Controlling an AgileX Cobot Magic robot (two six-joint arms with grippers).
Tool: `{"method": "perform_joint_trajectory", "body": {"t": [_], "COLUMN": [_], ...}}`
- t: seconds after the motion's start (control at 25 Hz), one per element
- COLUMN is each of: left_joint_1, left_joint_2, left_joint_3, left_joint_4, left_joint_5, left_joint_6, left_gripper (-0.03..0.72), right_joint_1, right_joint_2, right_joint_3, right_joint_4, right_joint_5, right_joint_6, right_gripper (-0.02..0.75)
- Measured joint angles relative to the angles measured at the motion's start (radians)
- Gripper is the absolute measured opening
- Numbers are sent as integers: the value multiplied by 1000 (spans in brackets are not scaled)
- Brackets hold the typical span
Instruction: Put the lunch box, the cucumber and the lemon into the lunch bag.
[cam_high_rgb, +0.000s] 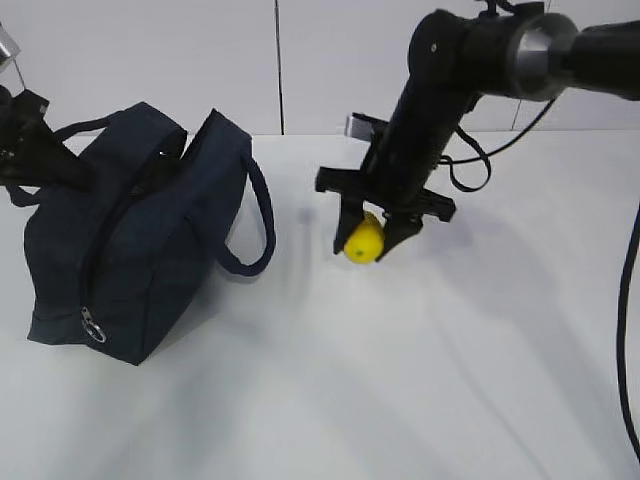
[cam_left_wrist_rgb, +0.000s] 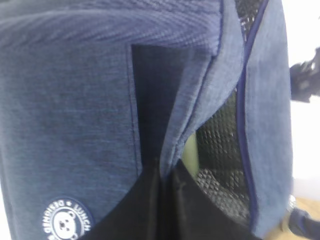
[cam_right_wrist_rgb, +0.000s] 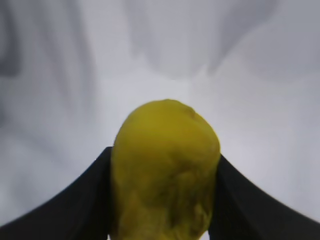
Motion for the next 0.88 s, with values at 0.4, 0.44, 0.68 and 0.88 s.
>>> {"method": "perform_joint_trajectory", "body": {"t": [0.4,0.44,0.68,0.88], "left_joint_1": [0,0,0,0], "left_joint_2": [0,0,0,1], "left_joint_3": [0,0,0,0], "left_joint_4": [-67,-88,-239,-347], "left_joint_5": [66,75,93,93], "left_joint_6": [3,8,56,99], "left_gripper": [-9,-9,-9,-9], "right_joint_1": [20,20,21,35], "right_joint_2": [-18,-18,-16,20], "right_joint_3": [-221,-226,-229,-230], "right_joint_4": [474,521,737,782], "right_joint_5": [10,10,10,2], "right_joint_6": [-303,-337,-424,-429], "right_gripper": [366,365,365,365]}}
